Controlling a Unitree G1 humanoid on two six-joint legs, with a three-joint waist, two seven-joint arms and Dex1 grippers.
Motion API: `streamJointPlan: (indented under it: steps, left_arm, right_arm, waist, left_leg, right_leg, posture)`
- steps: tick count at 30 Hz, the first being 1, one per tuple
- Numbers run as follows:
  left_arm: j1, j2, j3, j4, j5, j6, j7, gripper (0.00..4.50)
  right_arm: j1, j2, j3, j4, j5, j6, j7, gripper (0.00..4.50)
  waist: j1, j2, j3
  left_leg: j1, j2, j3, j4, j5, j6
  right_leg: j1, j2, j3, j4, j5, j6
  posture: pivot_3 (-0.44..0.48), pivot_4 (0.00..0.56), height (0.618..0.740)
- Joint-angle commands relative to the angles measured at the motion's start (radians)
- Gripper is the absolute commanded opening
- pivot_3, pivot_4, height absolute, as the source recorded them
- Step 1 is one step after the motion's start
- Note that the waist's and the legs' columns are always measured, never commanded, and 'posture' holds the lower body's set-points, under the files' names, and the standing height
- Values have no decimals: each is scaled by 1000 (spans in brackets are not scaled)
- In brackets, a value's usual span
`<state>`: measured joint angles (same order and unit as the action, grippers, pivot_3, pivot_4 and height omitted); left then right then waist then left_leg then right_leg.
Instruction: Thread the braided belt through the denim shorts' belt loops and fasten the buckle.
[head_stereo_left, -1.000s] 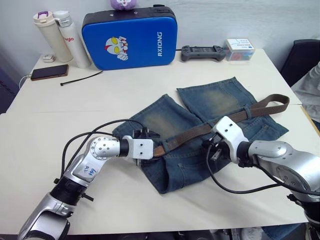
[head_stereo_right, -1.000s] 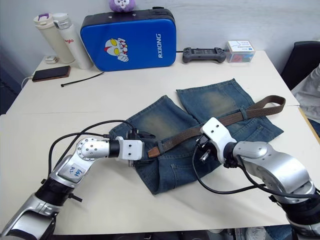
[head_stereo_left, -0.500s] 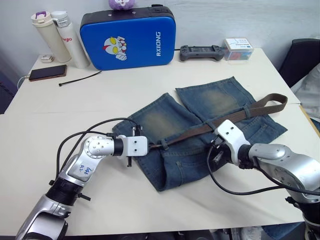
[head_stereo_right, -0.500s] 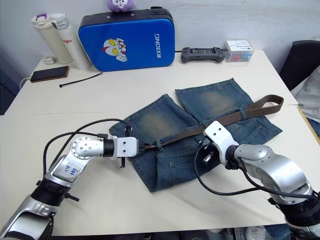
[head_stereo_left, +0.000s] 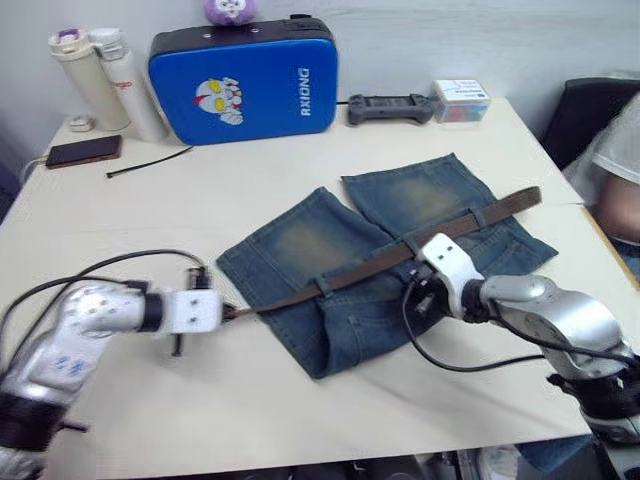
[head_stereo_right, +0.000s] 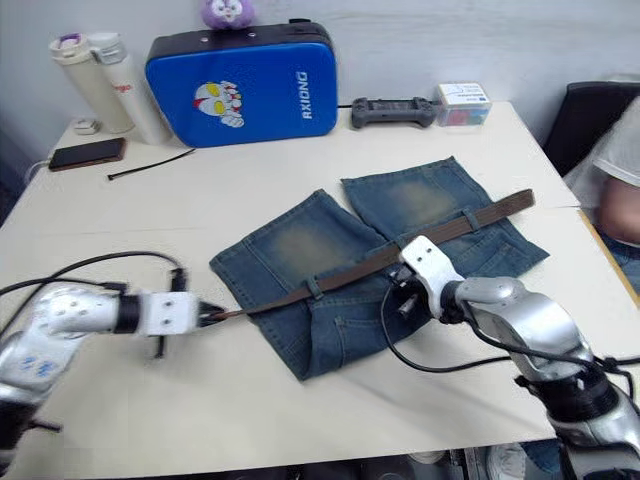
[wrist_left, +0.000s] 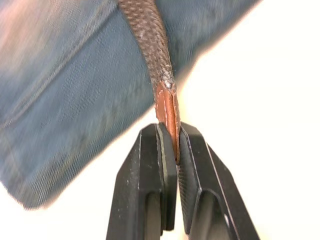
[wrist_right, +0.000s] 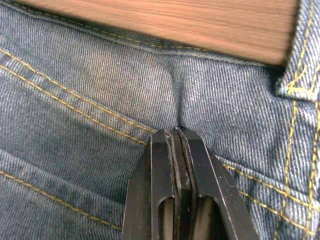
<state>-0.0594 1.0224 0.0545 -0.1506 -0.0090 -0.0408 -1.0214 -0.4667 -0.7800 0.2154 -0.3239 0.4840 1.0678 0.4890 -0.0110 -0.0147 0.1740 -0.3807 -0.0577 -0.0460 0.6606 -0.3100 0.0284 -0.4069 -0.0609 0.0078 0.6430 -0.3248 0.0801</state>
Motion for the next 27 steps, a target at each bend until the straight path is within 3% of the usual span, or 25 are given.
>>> streamJointPlan:
  steps: [1, 5, 12, 21, 27]
  left_arm:
    - [154, 69, 227, 22, -38, 41, -36, 50]
    - [301, 73, 389, -8, -90, 110, -79, 50]
    - [455, 52, 571, -13, -110, 260, -107, 50]
    - [490, 65, 572, -7, -97, 413, -95, 50]
    - [460, 77, 515, 3, -82, 487, -59, 50]
  right_arm:
    - [-51, 20, 69, 108, -69, -26, 45, 0]
    - [-106, 43, 114, 165, -104, -61, 108, 0]
    - [-162, 69, 142, 213, -147, -88, 175, 0]
    - [-173, 85, 130, 202, -176, -67, 211, 0]
    - [-166, 81, 114, 182, -175, -53, 211, 0]
  waist:
    - [-14, -2, 0]
    - [-16, -1, 0]
    - [-22, -1, 0]
    - [-23, -1, 0]
    - [-21, 3, 1]
  left_leg:
    - [1, 0, 0, 0, 0, 0]
    - [12, 0, 0, -11, 0, 0]
    - [12, 2, 0, -13, -1, -2]
    - [12, 2, 0, -14, -2, -2]
    - [12, 2, 0, -15, -2, -3]
  right_leg:
    - [0, 0, 0, 0, 0, 0]
    - [9, 0, 0, -5, -1, -2]
    - [9, 1, 0, -7, -2, -4]
    - [9, 1, 0, -7, -2, -4]
    - [8, 1, 0, -7, -2, -5]
  posture:
    - [0, 150, 740]
    - [0, 150, 740]
    - [0, 150, 740]
    - [0, 150, 740]
    - [0, 150, 740]
